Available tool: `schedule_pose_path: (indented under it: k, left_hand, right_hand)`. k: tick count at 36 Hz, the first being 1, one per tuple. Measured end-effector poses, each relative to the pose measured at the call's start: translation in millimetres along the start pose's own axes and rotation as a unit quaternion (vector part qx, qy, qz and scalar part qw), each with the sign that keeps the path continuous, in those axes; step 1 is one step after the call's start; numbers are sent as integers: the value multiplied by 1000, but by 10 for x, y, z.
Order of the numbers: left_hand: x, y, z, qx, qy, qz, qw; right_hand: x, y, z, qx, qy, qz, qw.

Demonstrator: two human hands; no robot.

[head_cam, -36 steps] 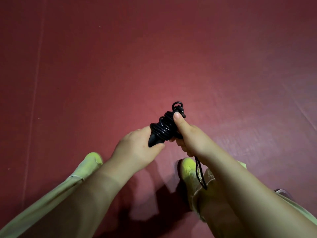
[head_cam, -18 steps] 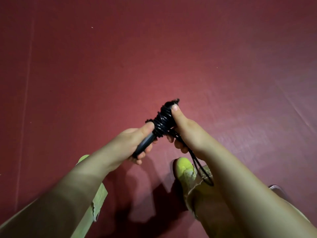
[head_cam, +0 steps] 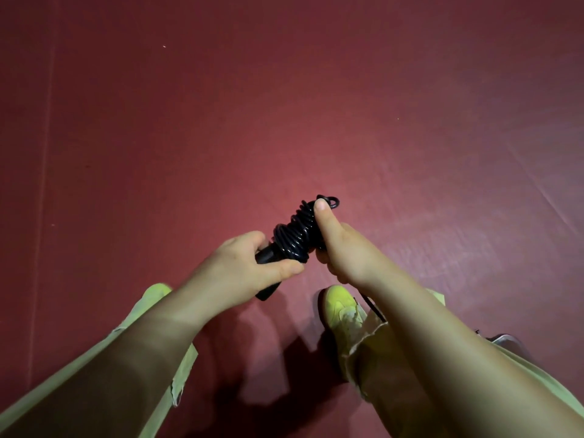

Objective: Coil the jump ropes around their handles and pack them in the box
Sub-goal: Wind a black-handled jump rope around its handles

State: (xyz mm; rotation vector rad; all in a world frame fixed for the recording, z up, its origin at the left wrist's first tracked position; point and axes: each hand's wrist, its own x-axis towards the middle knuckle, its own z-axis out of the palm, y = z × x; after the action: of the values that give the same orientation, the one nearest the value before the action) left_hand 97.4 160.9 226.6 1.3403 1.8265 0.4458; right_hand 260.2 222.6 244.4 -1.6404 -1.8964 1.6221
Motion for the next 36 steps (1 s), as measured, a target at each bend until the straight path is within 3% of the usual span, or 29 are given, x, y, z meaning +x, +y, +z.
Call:
schedule_pose_path:
  k: [7,10,13,16,18,20,27,32,36]
  left_hand:
    - [-56,34,-39,-29,-30,23,999]
    - [-32,-30,-67,-136,-84,22,987]
    - [-64,-94,-49,-335,-219,-11,916]
    - [-93,-101,-17,-464,-384,-52,796]
    - [-117,-83,39,-524,-449,-56,722]
    - [-152,-31,104,-543,-456,-71,701]
    - [-149,69,99,-488,-356,-137,785]
    - [-78,16,135,-303,-218,-123,920]
    - [-78,33,169,-263,-160,-98,946]
  right_hand:
    - [-96,-87,54,52,22,-100,993]
    - [-90,-87,48,74,42,-113,990]
    - [-94,-85,-7,117,55,-105,986]
    - [-125,-67,-18,174,33,-92,980]
    - [-147,-79,10,197,-9,-82,977]
    - [-153,-90,41,182,-53,-91,978]
    - [-160,-78,-56,111,-96,-48,988]
    - [-91,-11,5,32,-82,-2,996]
    - [-46,-19,52,-7,-49,-4,999]
